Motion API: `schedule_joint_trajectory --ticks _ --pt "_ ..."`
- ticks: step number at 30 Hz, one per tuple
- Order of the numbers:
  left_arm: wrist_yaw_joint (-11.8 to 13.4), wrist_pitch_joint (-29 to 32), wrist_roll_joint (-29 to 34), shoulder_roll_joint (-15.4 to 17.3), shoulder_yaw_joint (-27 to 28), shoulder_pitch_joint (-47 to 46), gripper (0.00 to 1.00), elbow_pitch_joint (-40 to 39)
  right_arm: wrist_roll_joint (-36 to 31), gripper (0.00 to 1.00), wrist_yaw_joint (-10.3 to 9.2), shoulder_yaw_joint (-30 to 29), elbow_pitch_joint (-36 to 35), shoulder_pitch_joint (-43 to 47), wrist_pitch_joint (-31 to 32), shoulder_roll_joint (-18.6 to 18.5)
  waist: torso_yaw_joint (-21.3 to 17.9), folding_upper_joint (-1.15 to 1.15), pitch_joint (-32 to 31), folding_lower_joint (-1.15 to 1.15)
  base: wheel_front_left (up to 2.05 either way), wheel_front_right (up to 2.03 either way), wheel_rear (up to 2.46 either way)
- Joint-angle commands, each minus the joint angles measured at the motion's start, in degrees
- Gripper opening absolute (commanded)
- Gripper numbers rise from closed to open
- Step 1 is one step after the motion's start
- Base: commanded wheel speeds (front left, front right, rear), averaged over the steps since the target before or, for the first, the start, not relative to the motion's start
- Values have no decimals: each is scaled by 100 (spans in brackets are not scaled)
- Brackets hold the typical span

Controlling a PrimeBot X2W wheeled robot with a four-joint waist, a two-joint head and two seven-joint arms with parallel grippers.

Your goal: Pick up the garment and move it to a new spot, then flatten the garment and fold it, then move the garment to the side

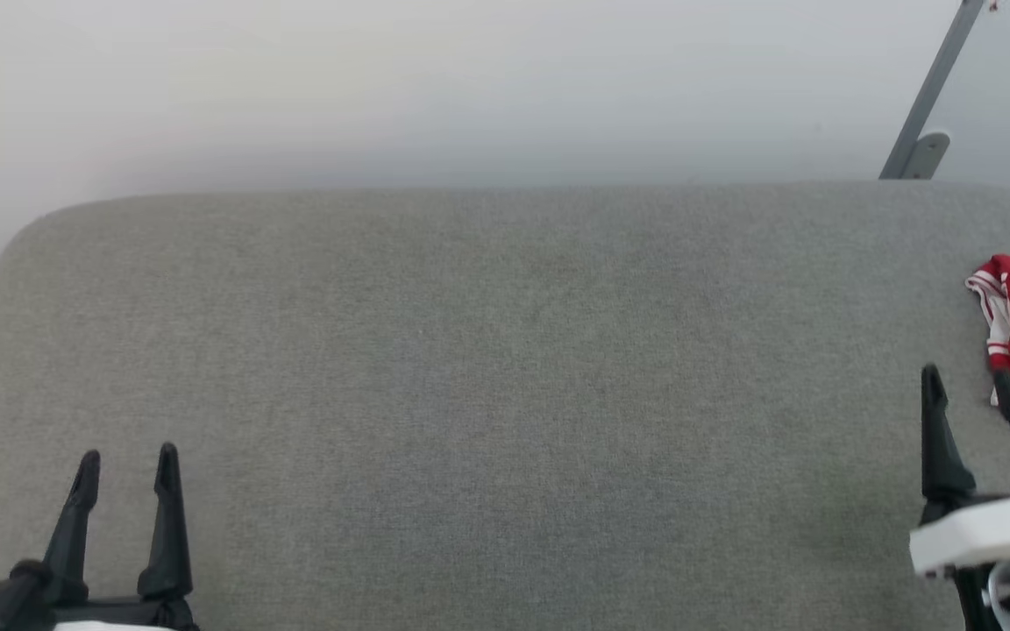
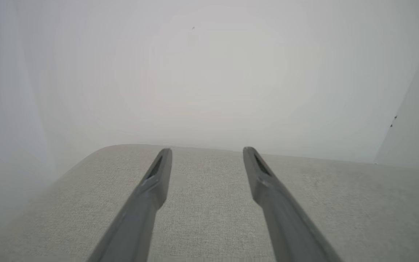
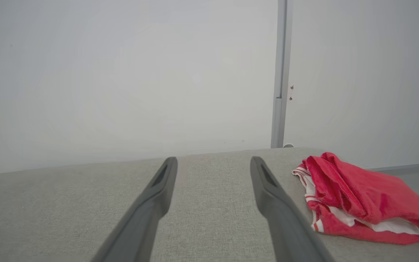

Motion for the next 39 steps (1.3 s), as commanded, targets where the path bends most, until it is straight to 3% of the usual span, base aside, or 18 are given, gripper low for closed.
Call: schedule_joint_trajectory --ticks 1,12,25,39 --pt "-18 -25 -8 -10 31 78 100 -13 -28 100 -13 -6 -46 91 -47 6 31 0 -46 0 0 0 0" --pt "-19 -25 5 -174 17 330 100 -80 -43 100 -13 -173 -514 897 -43 344 79 0 -185 0 0 0 0" --pt "-18 -24 27 37 -365 250 100 348 -240 100 -12 -66 -916 1267 -44 644 0 0 -205 0 0 0 0" --pt "-18 -25 52 100 -518 9 100 558 -497 100 -10 212 -1028 1274 -45 714 8 0 -181 0 0 0 0"
